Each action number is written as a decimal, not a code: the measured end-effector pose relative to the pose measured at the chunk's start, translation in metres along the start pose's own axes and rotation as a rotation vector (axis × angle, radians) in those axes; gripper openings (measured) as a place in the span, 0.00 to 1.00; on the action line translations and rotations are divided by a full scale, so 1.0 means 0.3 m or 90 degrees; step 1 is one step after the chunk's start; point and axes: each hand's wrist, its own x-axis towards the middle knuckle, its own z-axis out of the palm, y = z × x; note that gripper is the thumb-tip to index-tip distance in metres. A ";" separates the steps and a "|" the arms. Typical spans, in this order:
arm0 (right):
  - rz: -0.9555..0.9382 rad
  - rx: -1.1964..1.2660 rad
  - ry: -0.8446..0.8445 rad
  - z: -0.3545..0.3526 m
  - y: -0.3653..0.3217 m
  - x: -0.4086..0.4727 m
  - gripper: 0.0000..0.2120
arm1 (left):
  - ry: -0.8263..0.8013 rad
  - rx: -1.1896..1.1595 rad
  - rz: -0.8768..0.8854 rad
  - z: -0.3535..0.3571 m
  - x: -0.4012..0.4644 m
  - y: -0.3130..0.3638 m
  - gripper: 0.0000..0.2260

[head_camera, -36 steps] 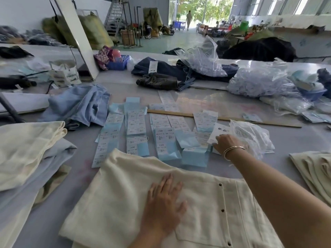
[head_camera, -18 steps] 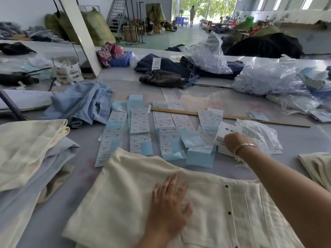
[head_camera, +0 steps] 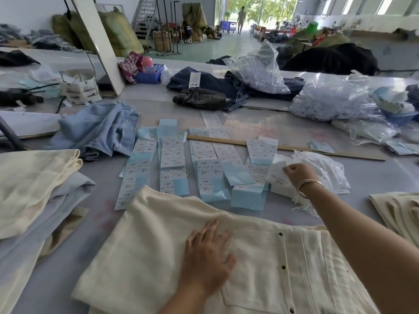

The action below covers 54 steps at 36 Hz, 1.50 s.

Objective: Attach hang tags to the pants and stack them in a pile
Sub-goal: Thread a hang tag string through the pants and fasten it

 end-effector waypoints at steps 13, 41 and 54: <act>-0.804 -0.116 0.096 0.101 -0.112 -0.505 0.07 | -0.083 -1.015 -0.470 -0.157 0.262 0.118 0.09; -0.323 -0.206 -0.158 0.233 -0.136 -0.049 0.14 | 0.003 0.031 0.122 0.034 0.327 0.063 0.16; -0.314 -0.200 -0.347 0.234 -0.182 -0.006 0.13 | 0.120 -0.009 0.157 0.066 0.329 0.045 0.06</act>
